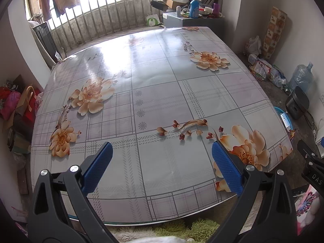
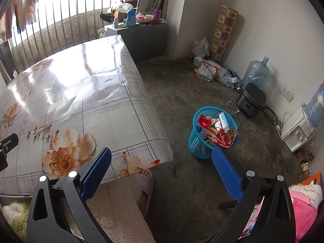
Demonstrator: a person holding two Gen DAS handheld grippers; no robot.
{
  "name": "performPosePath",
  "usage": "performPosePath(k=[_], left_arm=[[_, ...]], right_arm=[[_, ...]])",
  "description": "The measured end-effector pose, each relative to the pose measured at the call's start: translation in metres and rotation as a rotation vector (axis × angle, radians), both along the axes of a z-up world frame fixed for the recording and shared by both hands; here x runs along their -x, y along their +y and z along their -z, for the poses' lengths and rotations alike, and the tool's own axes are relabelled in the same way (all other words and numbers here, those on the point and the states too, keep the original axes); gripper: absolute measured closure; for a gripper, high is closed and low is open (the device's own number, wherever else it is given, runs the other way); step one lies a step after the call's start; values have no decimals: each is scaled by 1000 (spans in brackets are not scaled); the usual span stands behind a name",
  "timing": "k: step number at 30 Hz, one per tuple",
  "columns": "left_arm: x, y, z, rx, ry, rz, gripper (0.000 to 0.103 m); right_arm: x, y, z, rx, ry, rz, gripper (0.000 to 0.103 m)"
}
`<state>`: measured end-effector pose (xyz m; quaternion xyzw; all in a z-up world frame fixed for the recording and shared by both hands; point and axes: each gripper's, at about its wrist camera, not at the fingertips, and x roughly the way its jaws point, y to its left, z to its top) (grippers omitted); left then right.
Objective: Collect trash
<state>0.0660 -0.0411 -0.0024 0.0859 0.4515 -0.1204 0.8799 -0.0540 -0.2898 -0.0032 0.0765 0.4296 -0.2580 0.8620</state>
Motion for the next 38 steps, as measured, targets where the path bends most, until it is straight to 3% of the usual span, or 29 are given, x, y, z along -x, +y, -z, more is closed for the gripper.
performPosePath(k=[38], left_arm=[[1,1,1,8,5,-10,9]], right_arm=[[0,-1,1,-3,-1,-1,7]])
